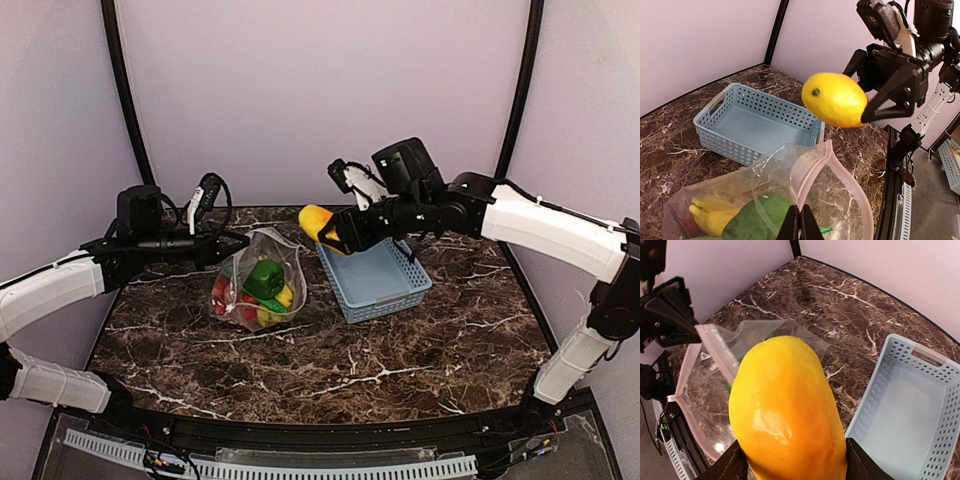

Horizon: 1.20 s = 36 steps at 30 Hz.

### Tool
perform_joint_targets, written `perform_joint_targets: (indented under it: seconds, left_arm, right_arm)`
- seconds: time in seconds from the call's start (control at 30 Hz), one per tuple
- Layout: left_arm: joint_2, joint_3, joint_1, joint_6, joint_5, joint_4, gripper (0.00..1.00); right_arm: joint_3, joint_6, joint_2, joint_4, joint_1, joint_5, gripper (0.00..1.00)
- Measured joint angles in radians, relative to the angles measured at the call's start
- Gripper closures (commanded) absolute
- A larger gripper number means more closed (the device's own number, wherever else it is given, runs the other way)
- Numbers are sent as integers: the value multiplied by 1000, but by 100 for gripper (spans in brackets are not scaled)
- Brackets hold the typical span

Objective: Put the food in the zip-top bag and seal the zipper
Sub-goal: Place the fake fruit in the zipper food storage bag.

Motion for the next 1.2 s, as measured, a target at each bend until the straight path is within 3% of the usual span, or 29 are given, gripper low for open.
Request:
perform_joint_targets:
  seconds: [0.2, 0.47, 1.2]
  left_arm:
    - [-3, -2, 0, -6, 18, 6, 99]
    - [-4, -3, 0, -6, 18, 6, 99]
    - [-30, -13, 0, -6, 17, 6, 99]
  right_arm:
    - [71, 24, 60, -72, 157, 16, 50]
    - [237, 23, 208, -130, 254, 19, 50]
    - [468, 53, 425, -356, 272, 40, 47]
